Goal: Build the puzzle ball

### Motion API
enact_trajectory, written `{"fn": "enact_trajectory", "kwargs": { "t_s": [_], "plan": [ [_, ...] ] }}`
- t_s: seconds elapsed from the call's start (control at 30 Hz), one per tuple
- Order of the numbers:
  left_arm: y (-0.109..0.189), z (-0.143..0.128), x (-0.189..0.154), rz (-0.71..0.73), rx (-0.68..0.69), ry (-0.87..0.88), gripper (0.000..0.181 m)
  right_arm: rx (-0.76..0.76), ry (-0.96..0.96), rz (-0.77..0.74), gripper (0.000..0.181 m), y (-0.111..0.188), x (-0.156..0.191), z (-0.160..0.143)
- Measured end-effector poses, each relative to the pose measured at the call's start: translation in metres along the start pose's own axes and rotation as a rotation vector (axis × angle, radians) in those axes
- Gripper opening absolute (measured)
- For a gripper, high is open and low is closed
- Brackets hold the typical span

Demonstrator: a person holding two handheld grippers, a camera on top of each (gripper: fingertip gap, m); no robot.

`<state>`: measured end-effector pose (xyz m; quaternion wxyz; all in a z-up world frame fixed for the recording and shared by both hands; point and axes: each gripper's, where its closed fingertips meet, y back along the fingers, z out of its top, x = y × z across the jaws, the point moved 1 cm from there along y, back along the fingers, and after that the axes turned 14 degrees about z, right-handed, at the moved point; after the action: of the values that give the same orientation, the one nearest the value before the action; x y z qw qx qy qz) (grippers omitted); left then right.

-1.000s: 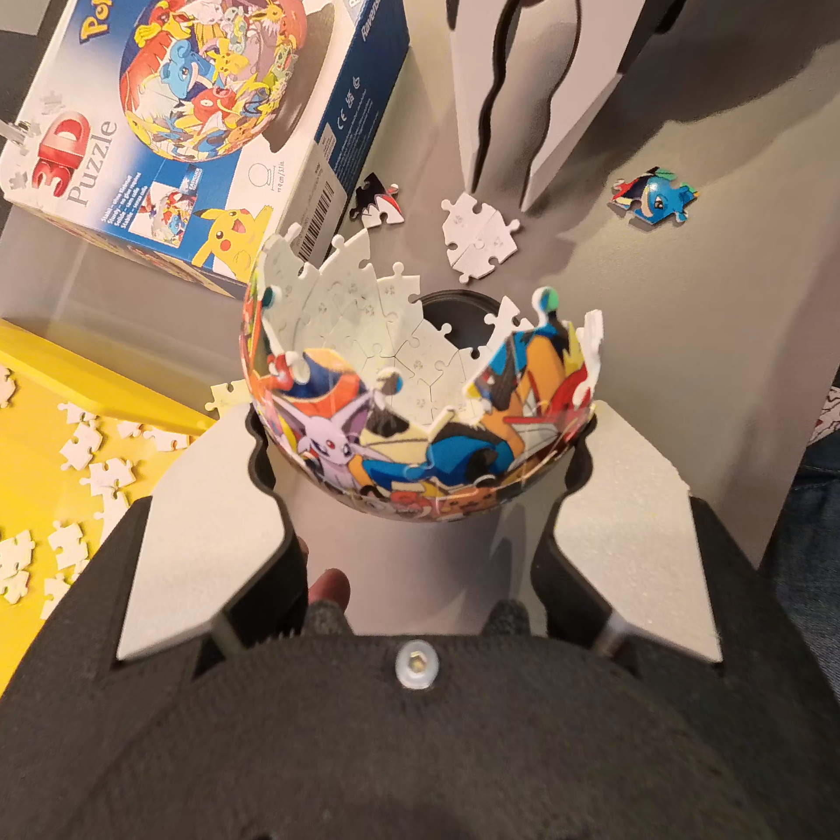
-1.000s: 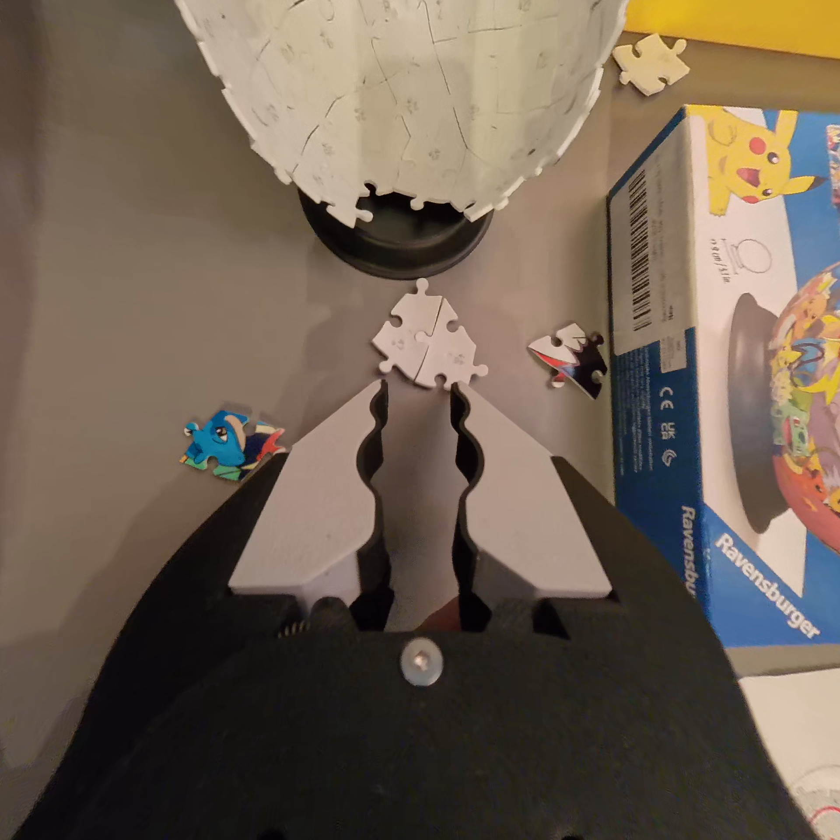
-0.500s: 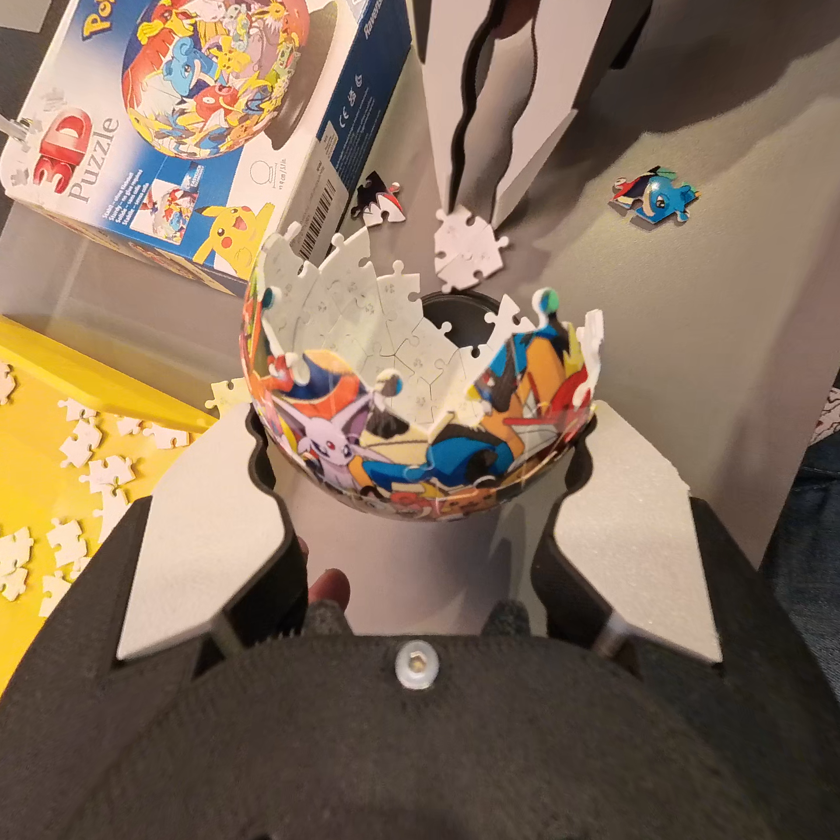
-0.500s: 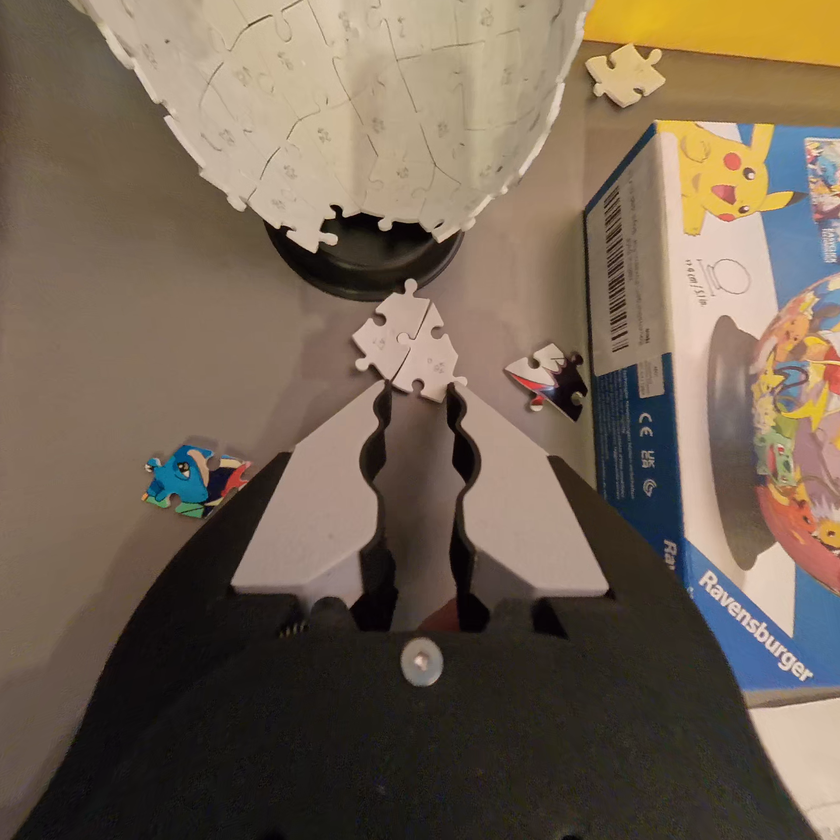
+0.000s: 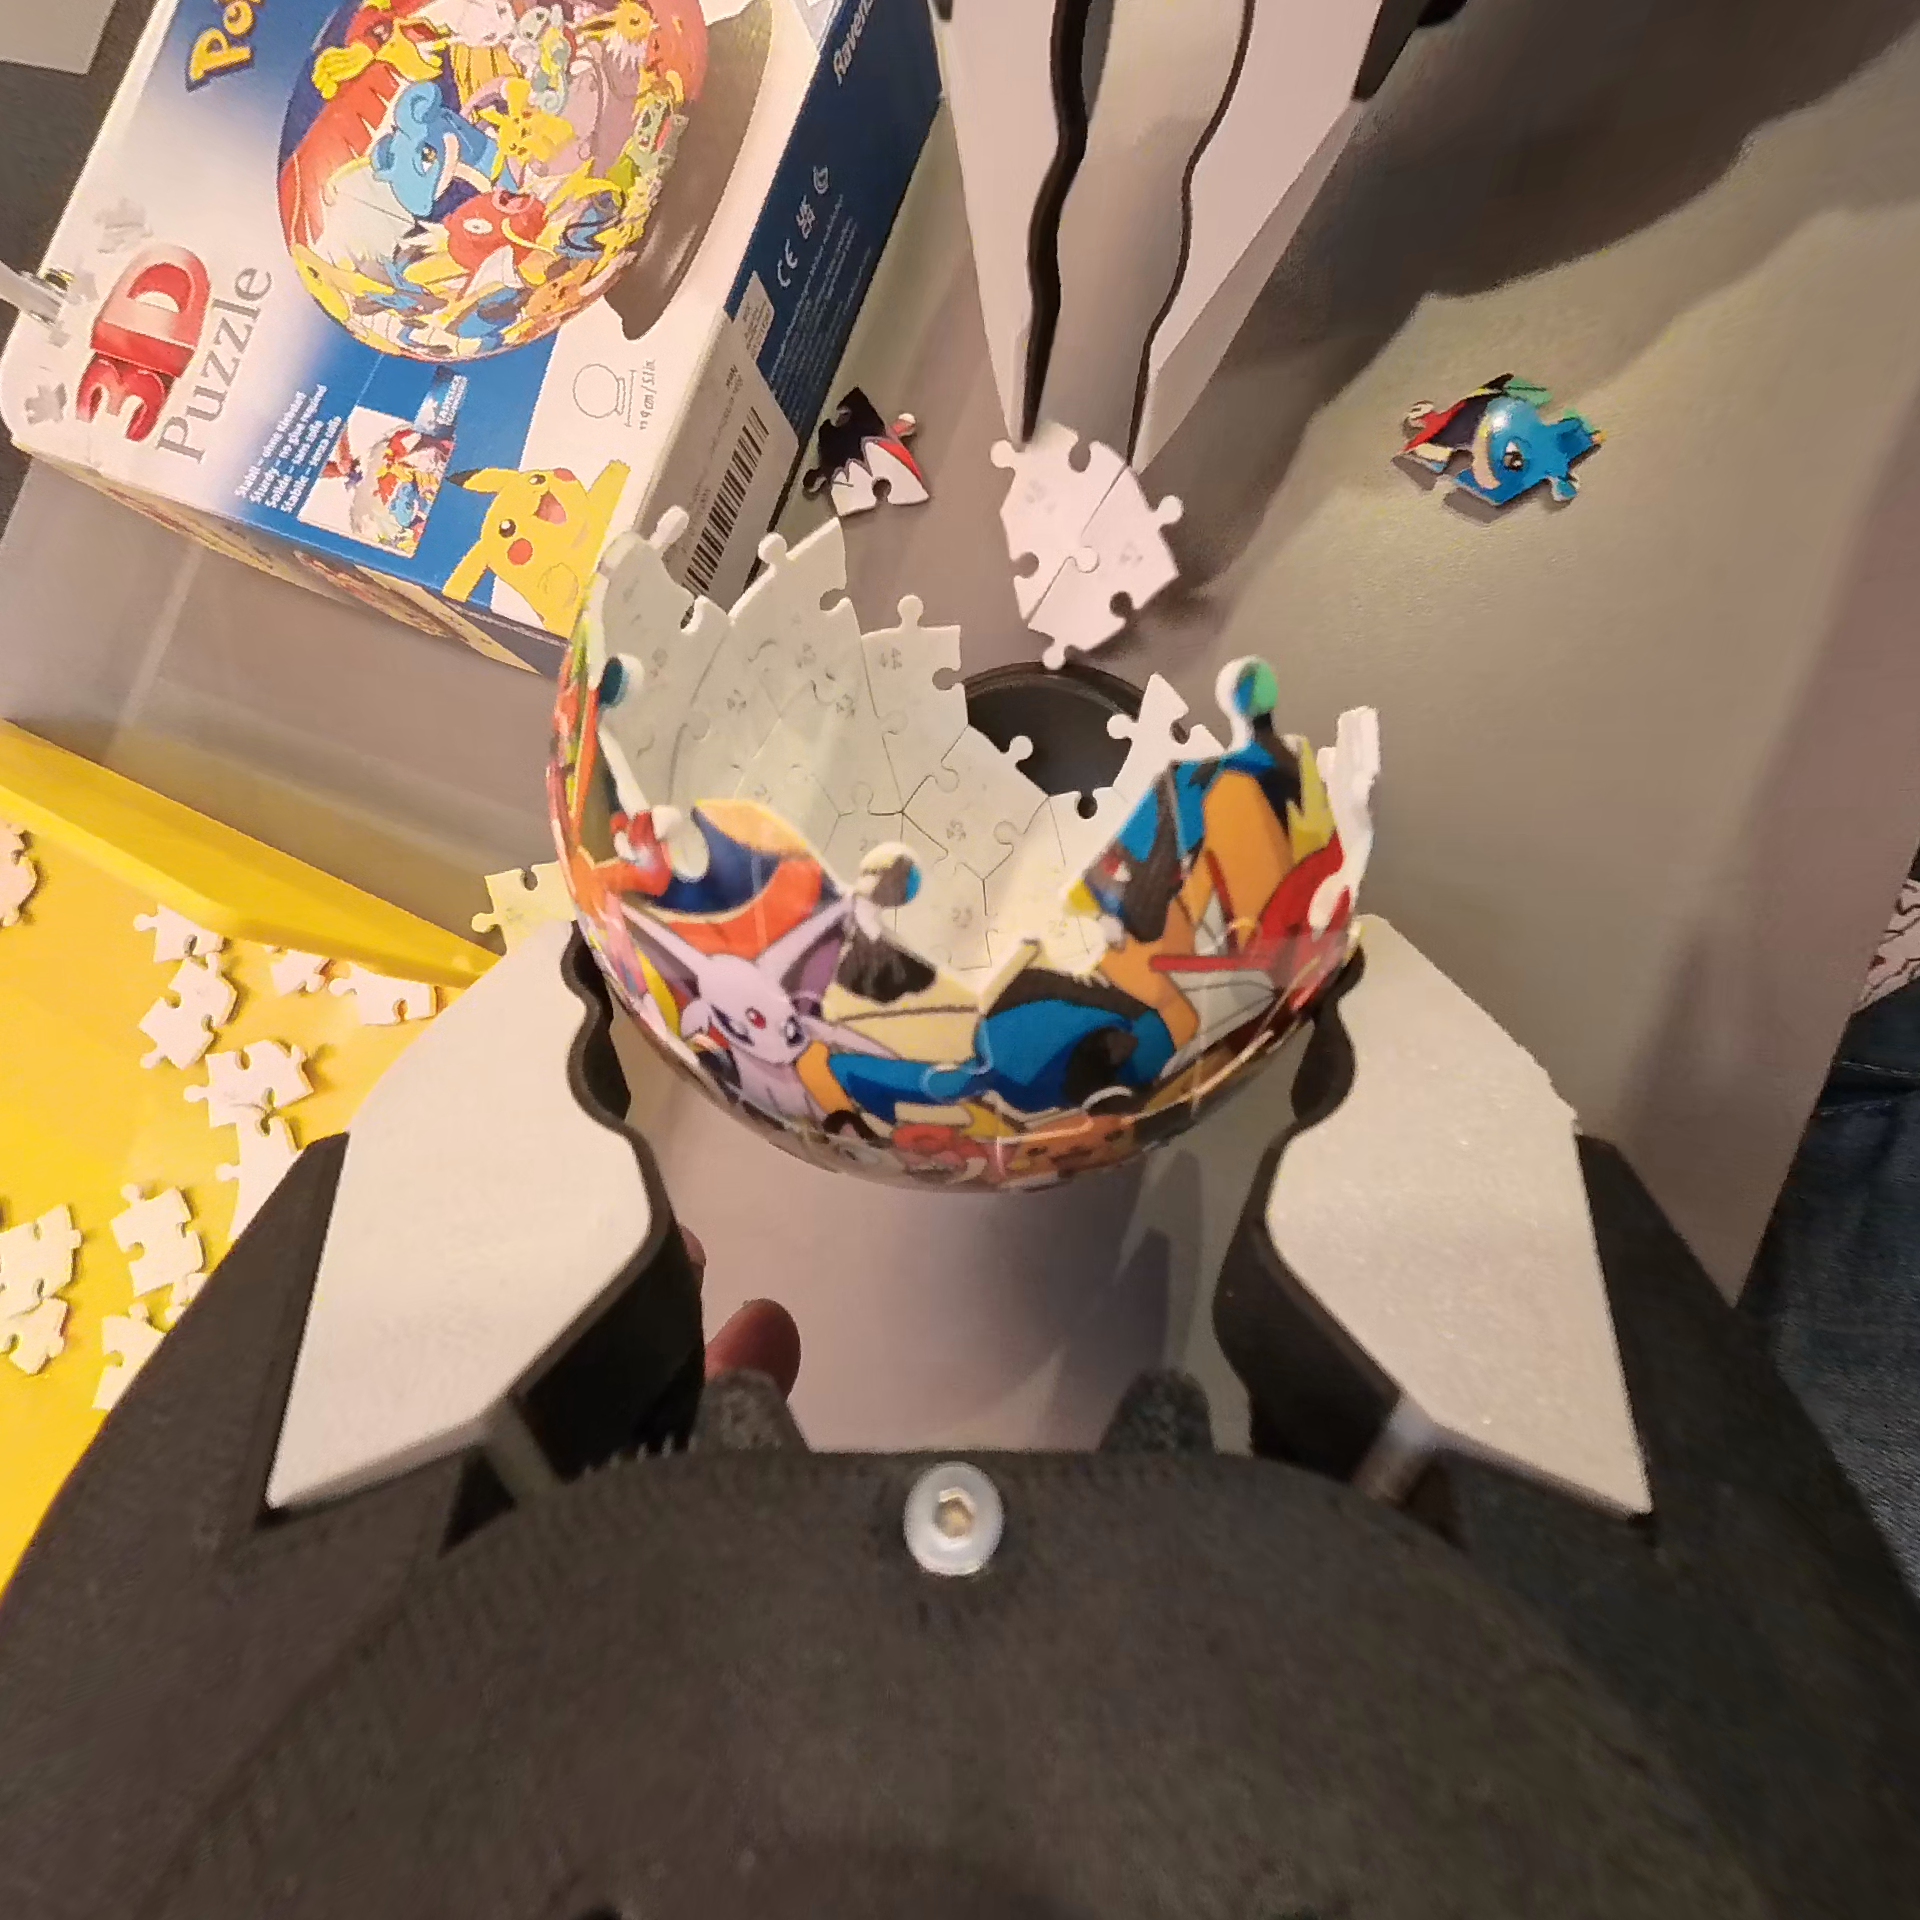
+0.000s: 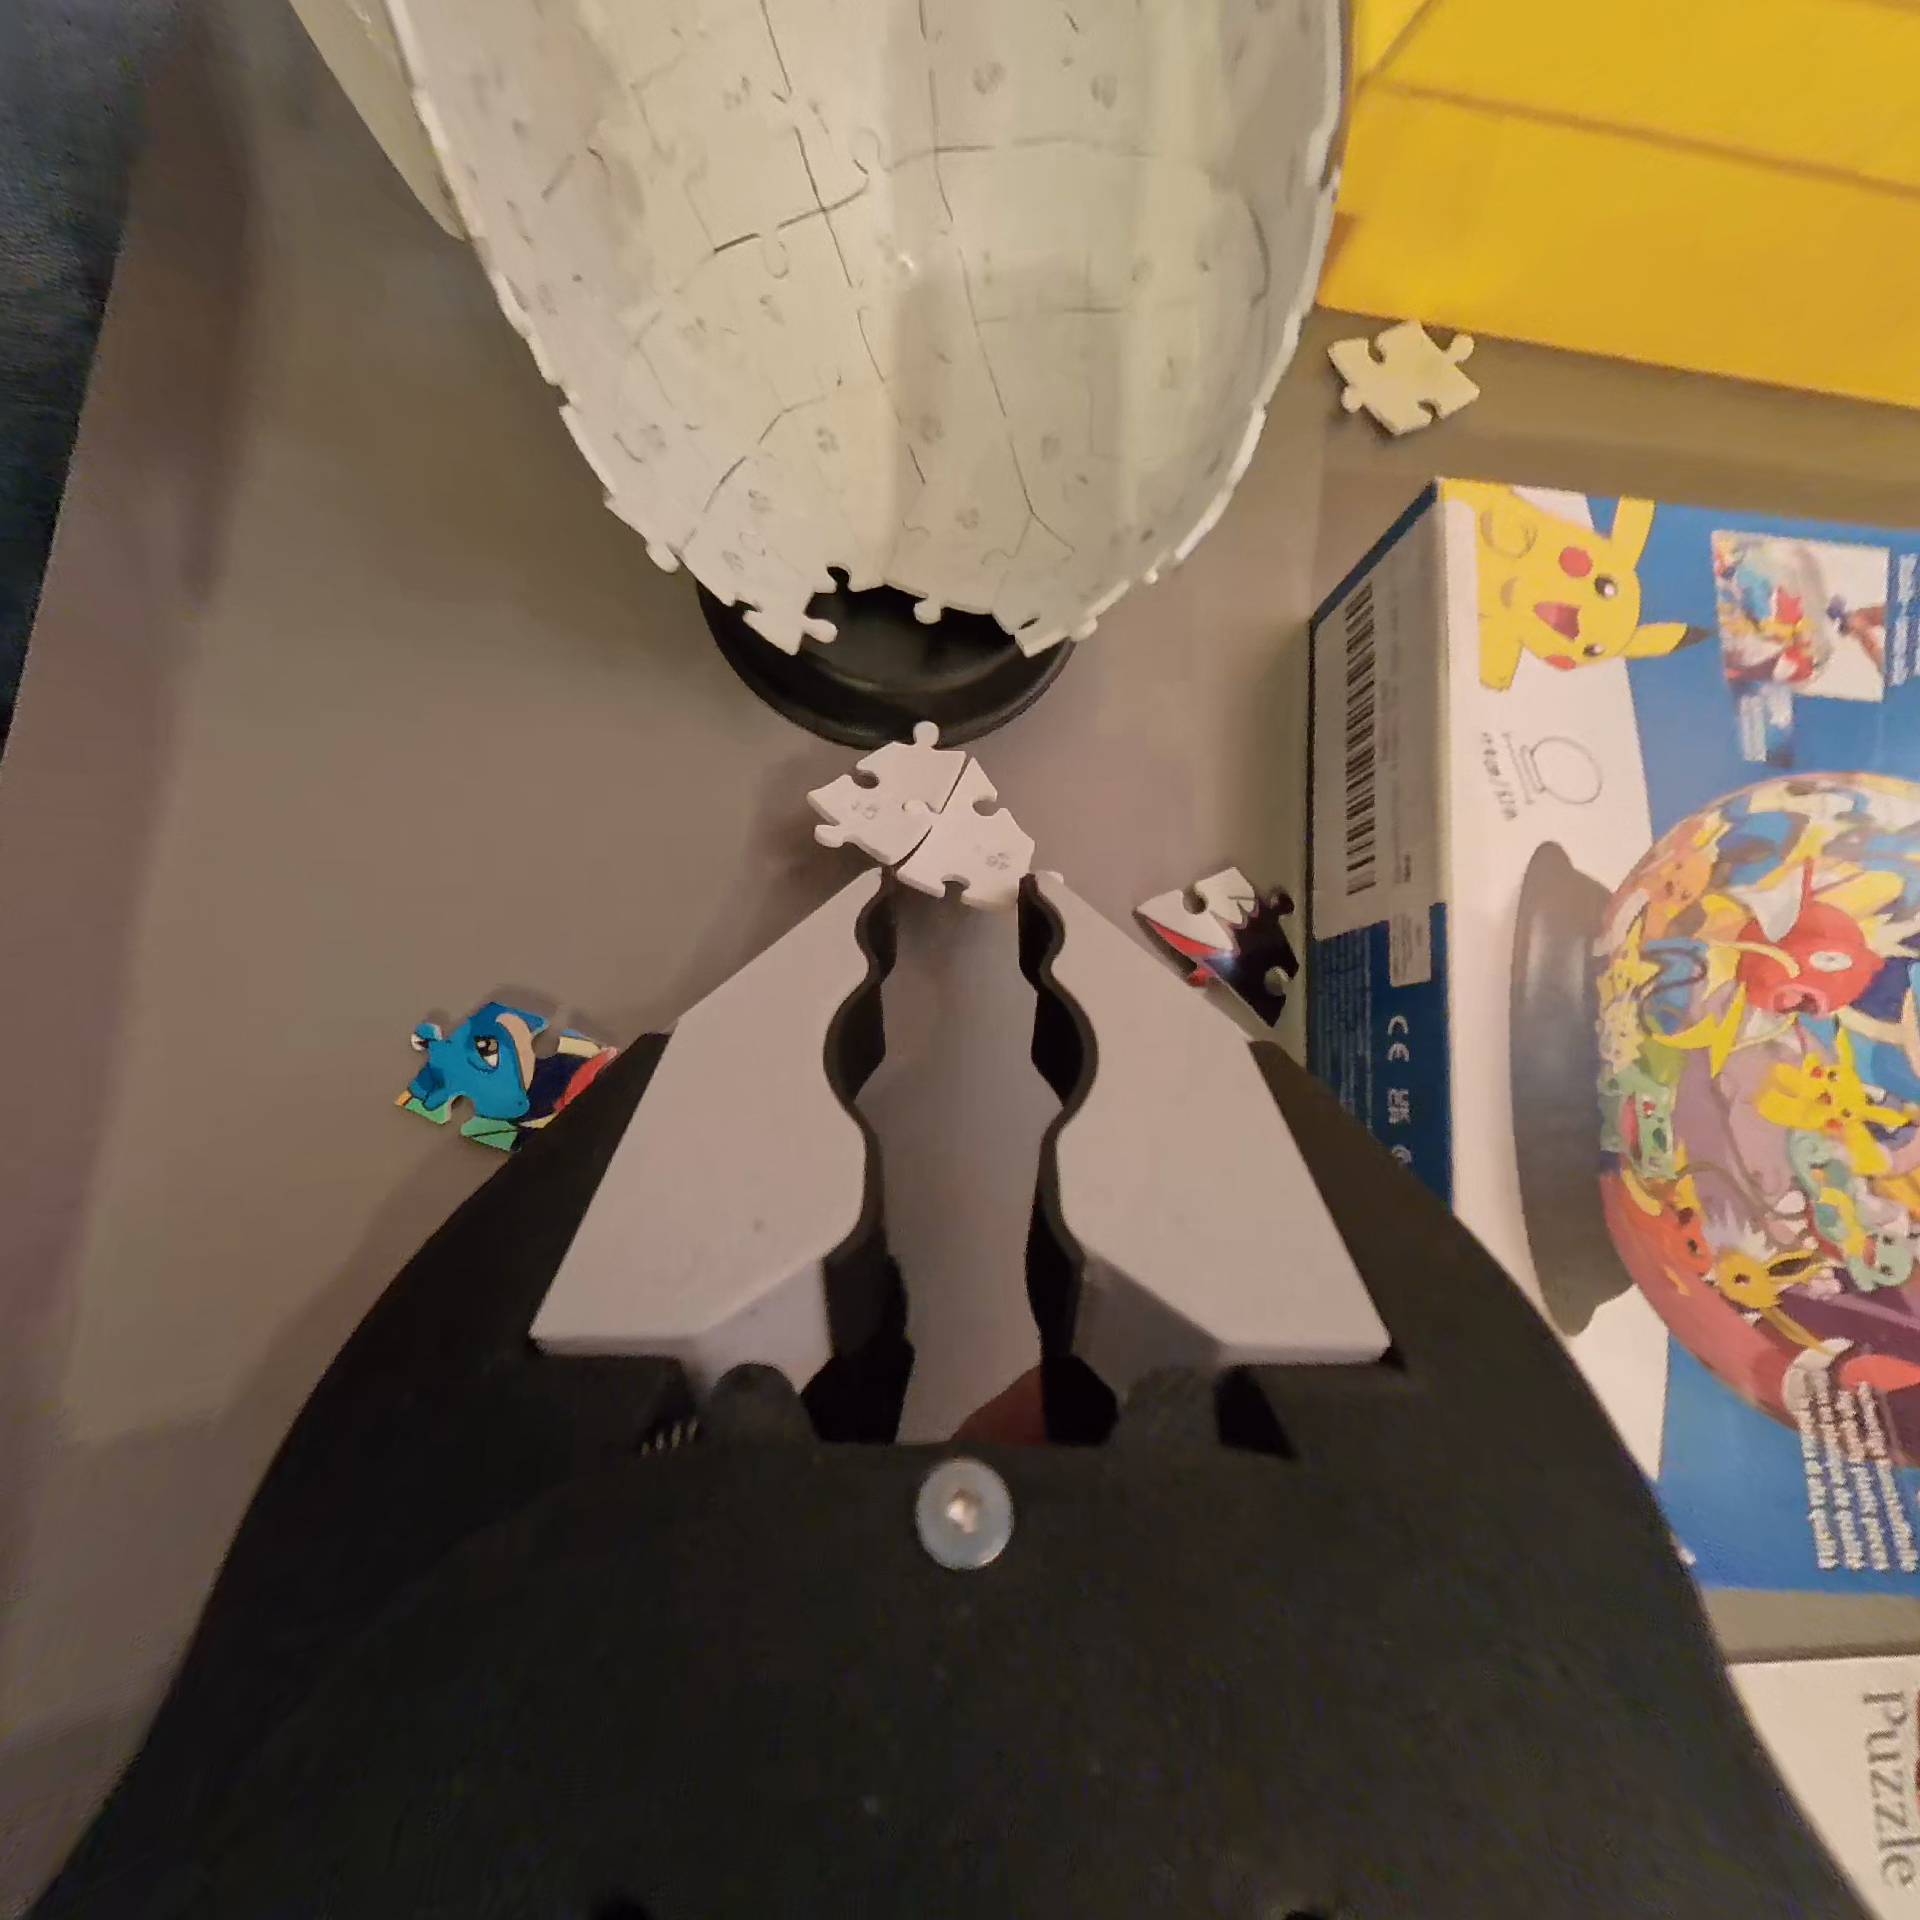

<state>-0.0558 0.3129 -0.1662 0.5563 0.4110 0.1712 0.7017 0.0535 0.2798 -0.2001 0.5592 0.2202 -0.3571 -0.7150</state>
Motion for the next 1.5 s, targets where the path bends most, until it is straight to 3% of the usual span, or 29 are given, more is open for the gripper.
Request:
{"fn": "enact_trajectory", "kwargs": {
  "t_s": [0.27,0.3,0.4,0.5,0.6,0.8,0.97,1.27,1.5],
  "plan": [
    [0.000,-0.001,0.001,0.003,0.001,-0.002,0.126,-0.060,0.053,0.040,0.022,0.005,0.004,0.017],
    [0.000,-0.001,0.001,0.003,0.001,-0.004,0.126,-0.074,0.061,0.031,0.004,0.006,0.003,0.019],
    [0.000,-0.001,0.001,0.001,0.000,-0.003,0.126,-0.105,0.073,0.036,0.001,0.007,0.003,0.027],
    [0.001,-0.002,0.001,0.002,0.000,-0.001,0.126,-0.052,0.078,0.030,0.003,0.003,0.000,0.017],
    [0.002,-0.002,0.001,0.004,-0.001,-0.001,0.126,-0.052,0.029,0.034,0.022,0.009,0.002,0.008],
    [0.001,-0.002,0.001,0.001,-0.007,0.002,0.126,0.005,-0.138,-0.043,0.039,0.023,-0.009,-0.032],
    [0.000,0.000,0.000,0.005,-0.007,0.003,0.126,0.075,-0.208,-0.070,0.041,0.014,-0.003,-0.051],
    [0.002,-0.002,-0.001,0.008,0.001,0.002,0.126,0.053,-0.167,-0.048,0.026,0.001,-0.005,-0.038],
    [0.002,-0.002,-0.001,0.007,-0.006,0.005,0.126,0.024,-0.158,-0.043,0.003,-0.003,-0.008,-0.035]
  ]
}}
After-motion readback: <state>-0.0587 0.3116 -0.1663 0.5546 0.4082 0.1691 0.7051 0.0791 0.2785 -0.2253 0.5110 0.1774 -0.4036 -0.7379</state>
